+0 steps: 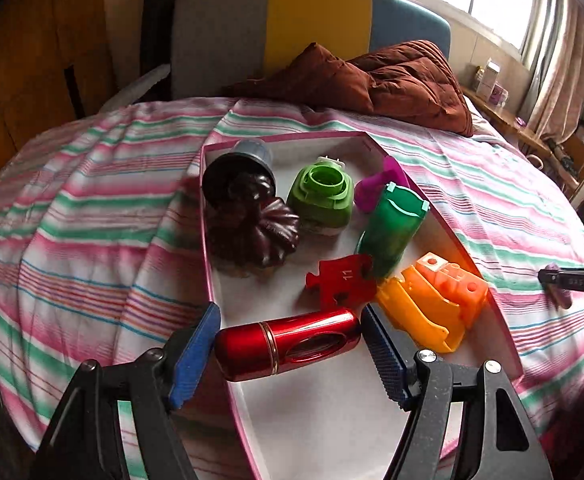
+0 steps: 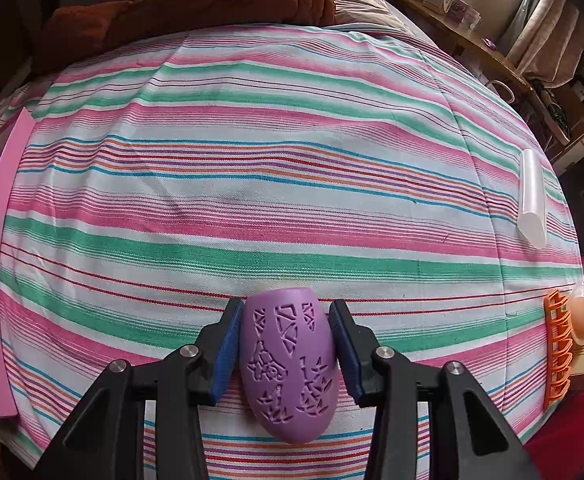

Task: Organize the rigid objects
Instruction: 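Carry the red cylinder onto the tray and open the left gripper, then carry the purple egg onto the tray and open the right gripper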

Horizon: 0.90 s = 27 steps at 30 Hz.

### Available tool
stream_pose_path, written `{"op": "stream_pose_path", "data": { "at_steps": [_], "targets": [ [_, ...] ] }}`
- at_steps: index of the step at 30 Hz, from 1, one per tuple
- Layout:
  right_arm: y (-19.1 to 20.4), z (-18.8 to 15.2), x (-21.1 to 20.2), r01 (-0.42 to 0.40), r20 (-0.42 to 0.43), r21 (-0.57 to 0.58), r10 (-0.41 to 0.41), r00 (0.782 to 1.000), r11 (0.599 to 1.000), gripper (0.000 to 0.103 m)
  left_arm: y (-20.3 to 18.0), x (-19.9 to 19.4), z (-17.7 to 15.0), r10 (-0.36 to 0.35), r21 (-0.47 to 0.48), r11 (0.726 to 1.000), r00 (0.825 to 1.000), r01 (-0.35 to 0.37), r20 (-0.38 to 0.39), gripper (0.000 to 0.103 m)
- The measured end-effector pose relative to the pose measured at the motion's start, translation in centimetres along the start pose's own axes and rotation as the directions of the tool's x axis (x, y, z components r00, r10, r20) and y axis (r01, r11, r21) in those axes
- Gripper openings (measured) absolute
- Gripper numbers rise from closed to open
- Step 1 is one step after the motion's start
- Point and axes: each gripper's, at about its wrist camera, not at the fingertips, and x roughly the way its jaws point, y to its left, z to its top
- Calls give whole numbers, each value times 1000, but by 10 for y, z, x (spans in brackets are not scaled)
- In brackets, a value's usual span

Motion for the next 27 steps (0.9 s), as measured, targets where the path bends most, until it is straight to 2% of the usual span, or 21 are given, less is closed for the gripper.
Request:
{"op": "stream_pose_path", "data": {
  "at_steps": [4, 9, 18, 27],
  "targets": [
    [0, 0, 0, 1, 0, -1, -1, 1000, 1000, 44, 2, 8, 6, 4, -16, 1000, 1000, -4, -9, 67],
    [-3, 5, 5, 3, 0, -4, -3, 1000, 1000, 44, 5, -4, 5, 26, -19, 999, 999, -26, 29, 67],
    [-1, 10, 8, 25, 9, -33, -25, 1000, 999, 44, 14, -31, -9, 52, -129, 990, 998, -47, 34, 69],
    [7, 11, 5, -22, 25, -70, 23, 999, 997, 44, 8, -45, -23, 89, -104, 991, 995, -84, 48, 69]
  ]
}}
